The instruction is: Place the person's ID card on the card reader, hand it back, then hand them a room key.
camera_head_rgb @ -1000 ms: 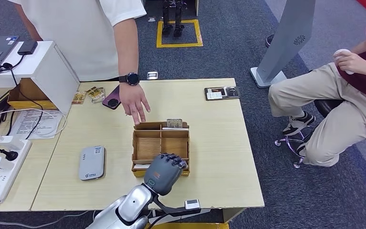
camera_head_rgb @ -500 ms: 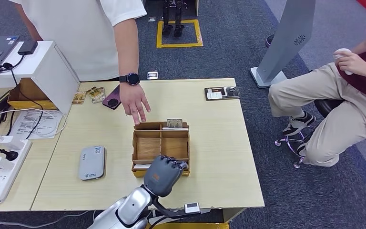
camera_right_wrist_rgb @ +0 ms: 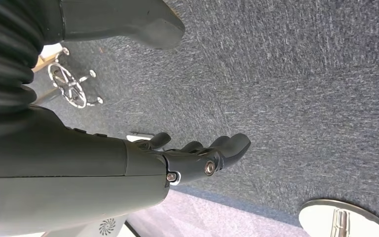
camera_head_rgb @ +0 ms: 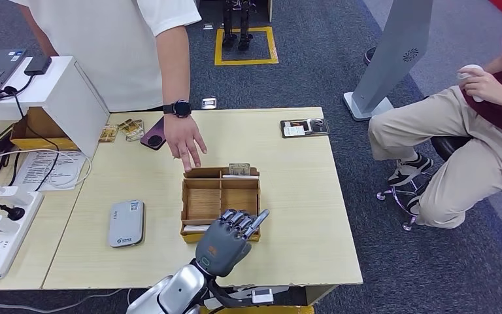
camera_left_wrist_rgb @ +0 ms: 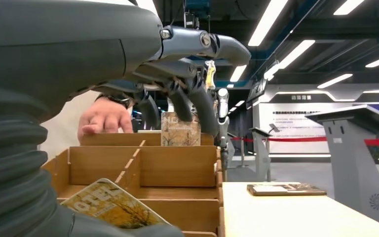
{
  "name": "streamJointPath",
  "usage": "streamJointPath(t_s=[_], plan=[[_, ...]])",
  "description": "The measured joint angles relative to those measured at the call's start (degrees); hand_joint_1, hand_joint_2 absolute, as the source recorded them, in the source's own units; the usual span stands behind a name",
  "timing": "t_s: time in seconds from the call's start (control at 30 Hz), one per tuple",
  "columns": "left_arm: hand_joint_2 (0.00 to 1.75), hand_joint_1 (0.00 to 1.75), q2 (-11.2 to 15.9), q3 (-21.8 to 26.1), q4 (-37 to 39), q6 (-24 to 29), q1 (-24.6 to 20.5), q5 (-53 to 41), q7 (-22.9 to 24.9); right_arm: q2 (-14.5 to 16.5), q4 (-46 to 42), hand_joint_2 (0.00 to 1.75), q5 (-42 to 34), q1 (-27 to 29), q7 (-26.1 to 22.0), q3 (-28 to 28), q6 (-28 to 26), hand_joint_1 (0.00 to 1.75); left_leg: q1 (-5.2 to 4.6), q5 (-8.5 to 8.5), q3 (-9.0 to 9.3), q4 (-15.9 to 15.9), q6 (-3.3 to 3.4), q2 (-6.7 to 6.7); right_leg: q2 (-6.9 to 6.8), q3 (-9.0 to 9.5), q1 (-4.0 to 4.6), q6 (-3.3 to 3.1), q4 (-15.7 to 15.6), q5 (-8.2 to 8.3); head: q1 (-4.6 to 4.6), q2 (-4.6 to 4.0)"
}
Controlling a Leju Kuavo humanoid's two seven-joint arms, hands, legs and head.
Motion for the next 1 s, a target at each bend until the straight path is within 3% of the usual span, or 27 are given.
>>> streamJointPath(t_s=[0.73,1.0], plan=[[1.75,0.0,-0.55,6.11,-4.12,0.09,2.92,-2.48,-2.32,-0.01,0.02,1.75,-0.04,0.0,0.04,0.0,-0.02,0.0,0.0,0.0,0.0,0.0,0.0,0.0,0.0,0.0,0.0,0.0,0.0,0.0,0.01,0.0],[1.75,0.0,-1.4,7.99,-3.88,0.08,3.17,-2.96,-0.16,0.01,0.13,1.75,-0.38,0.0,0.11,0.0,-0.15,0.0,0.0,0.0,0.01,0.0,0.0,0.0,-0.01,0.0,0.0,0.0,0.0,0.0,0.01,0.0]])
